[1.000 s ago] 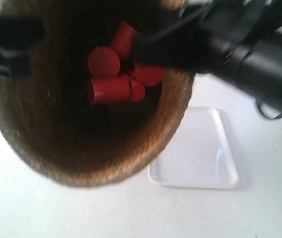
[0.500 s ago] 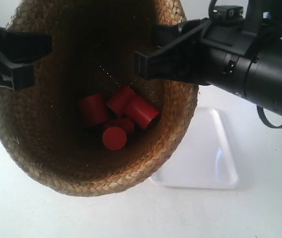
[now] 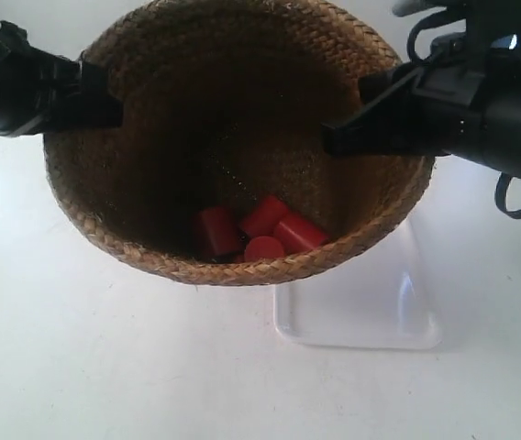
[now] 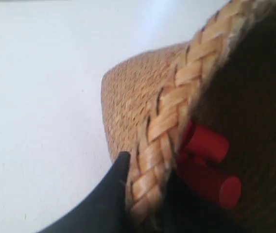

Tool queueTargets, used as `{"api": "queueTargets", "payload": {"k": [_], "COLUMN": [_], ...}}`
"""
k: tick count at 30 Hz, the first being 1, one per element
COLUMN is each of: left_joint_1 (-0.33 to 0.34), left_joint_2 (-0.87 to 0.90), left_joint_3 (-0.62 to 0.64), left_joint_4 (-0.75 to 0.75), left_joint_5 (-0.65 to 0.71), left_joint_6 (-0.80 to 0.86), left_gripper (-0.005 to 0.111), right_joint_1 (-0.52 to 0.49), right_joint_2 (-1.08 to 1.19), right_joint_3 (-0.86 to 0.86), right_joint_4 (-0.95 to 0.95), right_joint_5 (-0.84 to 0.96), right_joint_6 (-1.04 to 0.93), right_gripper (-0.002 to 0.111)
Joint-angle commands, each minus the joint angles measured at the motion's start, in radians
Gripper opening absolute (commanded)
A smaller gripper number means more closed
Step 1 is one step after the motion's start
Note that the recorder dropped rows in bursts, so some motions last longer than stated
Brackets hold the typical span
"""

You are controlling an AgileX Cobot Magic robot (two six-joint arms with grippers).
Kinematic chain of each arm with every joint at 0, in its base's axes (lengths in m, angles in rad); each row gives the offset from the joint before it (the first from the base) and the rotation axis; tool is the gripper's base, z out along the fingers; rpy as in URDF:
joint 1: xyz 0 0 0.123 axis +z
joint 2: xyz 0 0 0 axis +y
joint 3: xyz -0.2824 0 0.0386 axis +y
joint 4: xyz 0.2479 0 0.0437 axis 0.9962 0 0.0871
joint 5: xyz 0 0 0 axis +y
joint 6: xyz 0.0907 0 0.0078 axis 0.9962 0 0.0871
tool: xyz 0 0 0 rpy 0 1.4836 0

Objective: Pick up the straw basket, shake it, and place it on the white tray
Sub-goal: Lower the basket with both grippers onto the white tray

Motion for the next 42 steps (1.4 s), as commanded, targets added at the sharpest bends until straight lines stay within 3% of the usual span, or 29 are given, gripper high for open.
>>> {"api": "queueTargets", "payload": {"k": [1,6,8,11,16,19,23,27,31,35,37,40,42], "left_joint_1": [0.026,0.026,0.026,0.026,0.026,0.026,0.026,0.026,0.026,0.026,0.026,0.026,0.026], "left_joint_2": [0.04,0.04,0.04,0.04,0.04,0.04,0.04,0.04,0.04,0.04,0.04,0.04,0.042], "left_joint_3": [-0.078,-0.113,-0.113,-0.113,-0.113,-0.113,-0.113,-0.113,-0.113,-0.113,-0.113,-0.13,-0.153], "left_joint_4": [0.158,0.169,0.169,0.177,0.222,0.229,0.227,0.223,0.223,0.242,0.272,0.288,0.281], "left_joint_5": [0.118,0.133,0.147,0.191,0.249,0.249,0.243,0.238,0.262,0.296,0.303,0.302,0.297], "left_joint_6": [-0.083,-0.081,-0.081,-0.077,-0.083,-0.083,-0.102,-0.104,-0.116,-0.138,-0.19,-0.233,-0.24], "left_gripper": [0.0,0.0,0.0,0.0,0.0,0.0,0.0,0.0,0.0,0.0,0.0,0.0,0.0], "right_joint_1": [-0.024,-0.024,-0.024,-0.024,-0.024,-0.038,-0.091,-0.126,-0.172,-0.256,-0.278,-0.282,-0.282], "right_joint_2": [0.014,0.04,0.067,0.113,0.138,0.14,0.138,0.159,0.174,0.154,0.149,0.169,0.18], "right_joint_3": [-0.02,-0.018,-0.018,-0.018,-0.018,-0.018,-0.028,-0.056,-0.058,-0.096,-0.144,-0.266,-0.344], "right_joint_4": [-0.026,-0.037,-0.144,-0.267,-0.252,-0.352,-0.643,-0.712,-0.761,-0.861,-1.09,-1.672,-1.902], "right_joint_5": [-0.033,0.163,0.211,0.195,0.054,0.032,0.237,0.439,0.381,0.499,0.604,0.809,0.919], "right_joint_6": [-0.264,-0.322,-0.322,-0.322,-0.322,-0.322,-0.322,-0.303,0.028,0.362,0.64,1.355,1.684], "right_gripper": [0.0,0.0,0.0,0.0,0.0,0.0,0.0,0.0,0.0,0.0,0.0,0.0,0.0]}}
